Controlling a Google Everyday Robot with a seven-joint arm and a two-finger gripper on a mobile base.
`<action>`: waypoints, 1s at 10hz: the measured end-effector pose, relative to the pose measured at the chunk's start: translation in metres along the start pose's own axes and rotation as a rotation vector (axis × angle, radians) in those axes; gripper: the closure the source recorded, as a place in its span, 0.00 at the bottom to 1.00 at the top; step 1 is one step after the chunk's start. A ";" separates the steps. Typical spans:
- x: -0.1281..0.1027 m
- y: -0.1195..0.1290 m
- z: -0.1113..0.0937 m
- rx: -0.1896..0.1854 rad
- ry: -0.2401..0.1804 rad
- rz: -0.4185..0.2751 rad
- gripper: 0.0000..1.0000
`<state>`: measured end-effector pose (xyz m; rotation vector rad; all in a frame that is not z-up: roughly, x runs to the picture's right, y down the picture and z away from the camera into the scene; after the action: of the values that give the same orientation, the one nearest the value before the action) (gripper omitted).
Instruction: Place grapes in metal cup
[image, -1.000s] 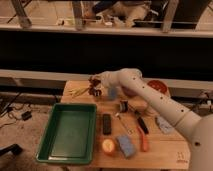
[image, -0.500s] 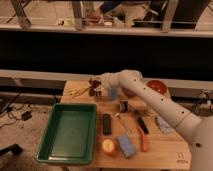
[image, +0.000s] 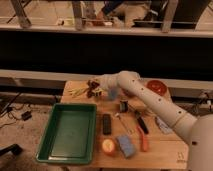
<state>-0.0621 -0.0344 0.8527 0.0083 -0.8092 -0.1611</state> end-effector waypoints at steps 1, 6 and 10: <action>0.003 0.002 0.001 -0.002 -0.002 0.019 1.00; 0.018 0.011 0.003 -0.011 0.004 0.075 1.00; 0.023 0.008 0.010 -0.018 0.004 0.087 1.00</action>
<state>-0.0532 -0.0296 0.8766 -0.0439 -0.8029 -0.0862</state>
